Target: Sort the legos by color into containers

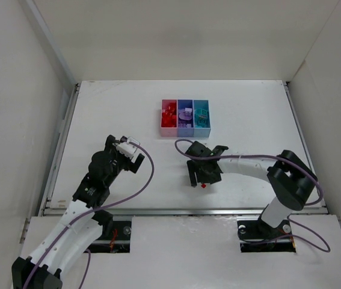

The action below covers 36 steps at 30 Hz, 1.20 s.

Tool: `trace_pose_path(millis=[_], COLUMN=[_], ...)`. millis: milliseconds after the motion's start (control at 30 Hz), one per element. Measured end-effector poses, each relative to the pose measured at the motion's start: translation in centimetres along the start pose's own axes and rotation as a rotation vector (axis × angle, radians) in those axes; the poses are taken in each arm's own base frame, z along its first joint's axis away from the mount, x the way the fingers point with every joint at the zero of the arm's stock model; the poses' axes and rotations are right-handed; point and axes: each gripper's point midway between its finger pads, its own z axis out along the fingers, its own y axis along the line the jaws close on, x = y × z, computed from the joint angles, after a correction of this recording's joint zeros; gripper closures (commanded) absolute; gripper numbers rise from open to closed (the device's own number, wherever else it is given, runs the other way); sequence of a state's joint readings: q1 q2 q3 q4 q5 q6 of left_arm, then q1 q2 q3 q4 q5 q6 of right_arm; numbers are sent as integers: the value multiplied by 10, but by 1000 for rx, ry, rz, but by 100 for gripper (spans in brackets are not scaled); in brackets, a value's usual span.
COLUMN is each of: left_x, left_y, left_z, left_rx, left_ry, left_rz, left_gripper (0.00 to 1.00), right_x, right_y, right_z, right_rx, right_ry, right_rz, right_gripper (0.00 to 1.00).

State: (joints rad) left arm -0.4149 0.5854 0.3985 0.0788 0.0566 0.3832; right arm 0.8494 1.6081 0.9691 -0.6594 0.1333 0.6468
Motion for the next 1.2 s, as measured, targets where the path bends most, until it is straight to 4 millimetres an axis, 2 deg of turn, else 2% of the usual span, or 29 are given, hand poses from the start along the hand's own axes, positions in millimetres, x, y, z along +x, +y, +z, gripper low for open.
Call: trace_pose_path(millis=[67, 200, 333, 400, 700, 767, 800, 867, 1100, 1200], left_x=[0, 0, 0, 0, 0, 0, 0, 0, -1, -1], left_y=[0, 0, 0, -1, -1, -1, -1, -1, -2, -2], left_z=[0, 0, 0, 0, 0, 0, 0, 0, 0, 0], left_rx=[0, 2, 3, 3, 3, 4, 6, 8, 14, 14], left_ry=[0, 0, 0, -1, -1, -1, -2, -2, -4, -4], left_rz=[0, 0, 0, 0, 0, 0, 0, 0, 0, 0], left_gripper=[10, 10, 10, 10, 9, 9, 9, 9, 9, 9], right_x=[4, 5, 6, 5, 8, 10, 11, 13, 15, 15], right_y=[-2, -3, -5, -5, 2, 5, 6, 8, 10, 10], right_z=[9, 10, 10, 10, 9, 9, 8, 8, 8, 8], right_rx=[22, 28, 28, 25, 3, -1, -2, -4, -5, -5], right_ry=[20, 16, -1, -9, -25, -25, -24, -22, -23, -22], right_rz=[-8, -1, 4, 8, 15, 5, 1, -4, 2, 4], right_gripper=[26, 34, 52, 56, 55, 58, 64, 69, 74, 82])
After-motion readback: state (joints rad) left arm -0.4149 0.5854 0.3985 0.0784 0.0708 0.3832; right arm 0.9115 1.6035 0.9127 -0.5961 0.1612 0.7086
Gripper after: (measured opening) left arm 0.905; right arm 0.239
